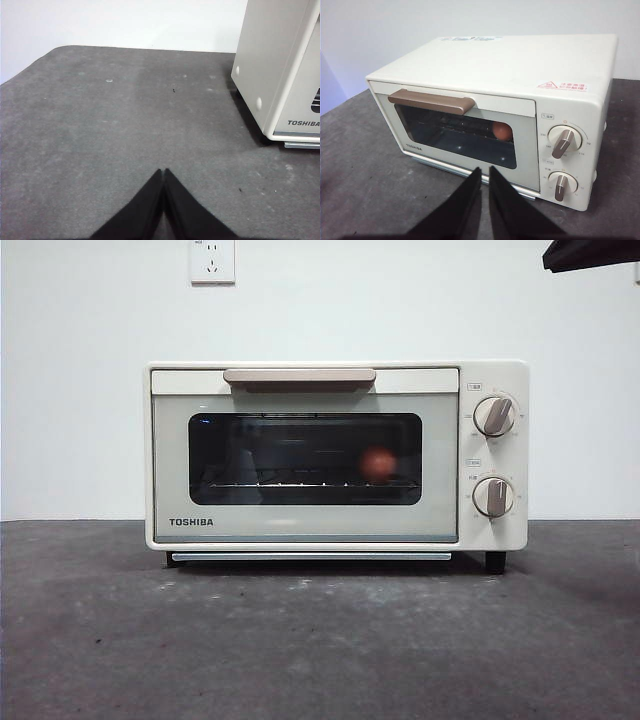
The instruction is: Eggoven
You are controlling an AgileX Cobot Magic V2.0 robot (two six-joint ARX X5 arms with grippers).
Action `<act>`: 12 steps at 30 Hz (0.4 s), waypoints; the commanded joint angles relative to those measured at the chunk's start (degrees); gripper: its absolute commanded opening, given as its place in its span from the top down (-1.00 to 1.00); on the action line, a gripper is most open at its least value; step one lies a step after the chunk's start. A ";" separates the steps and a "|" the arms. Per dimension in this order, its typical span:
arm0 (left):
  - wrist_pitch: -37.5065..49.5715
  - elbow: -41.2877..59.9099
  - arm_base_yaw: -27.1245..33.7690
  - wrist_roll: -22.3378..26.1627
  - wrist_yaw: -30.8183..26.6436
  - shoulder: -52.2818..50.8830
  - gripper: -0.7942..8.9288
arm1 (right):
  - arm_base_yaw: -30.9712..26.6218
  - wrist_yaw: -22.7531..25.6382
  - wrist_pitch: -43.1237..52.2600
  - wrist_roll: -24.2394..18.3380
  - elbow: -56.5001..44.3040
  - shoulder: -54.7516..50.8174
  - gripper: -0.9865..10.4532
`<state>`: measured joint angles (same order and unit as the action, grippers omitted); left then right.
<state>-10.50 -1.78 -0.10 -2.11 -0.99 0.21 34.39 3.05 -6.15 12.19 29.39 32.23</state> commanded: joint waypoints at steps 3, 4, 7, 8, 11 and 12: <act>-0.20 1.60 0.13 -0.13 0.04 -0.02 0.82 | 0.35 0.07 0.55 -0.66 -0.04 0.17 0.82; -0.20 1.60 0.13 -0.13 0.04 -0.02 0.82 | 0.35 0.13 0.59 -0.90 -0.04 0.15 0.82; -0.20 1.60 0.13 -0.13 0.04 -0.02 0.82 | -0.90 2.10 -0.42 -3.52 -0.07 -1.18 0.82; -0.20 1.60 0.13 -0.13 0.04 -0.02 0.82 | -2.10 2.40 -0.96 -4.66 -0.13 -2.19 0.82; -0.20 1.60 0.13 -0.13 0.04 -0.02 0.82 | -7.10 -0.59 -0.96 -6.67 -1.36 -4.50 0.82; -0.20 1.60 0.13 -0.13 0.04 -0.02 0.82 | -9.01 -2.58 -0.59 -6.71 -2.19 -5.35 0.82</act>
<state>-10.50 -1.78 -0.10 -2.11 -0.99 0.21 26.46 2.04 -7.03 7.29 27.92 26.96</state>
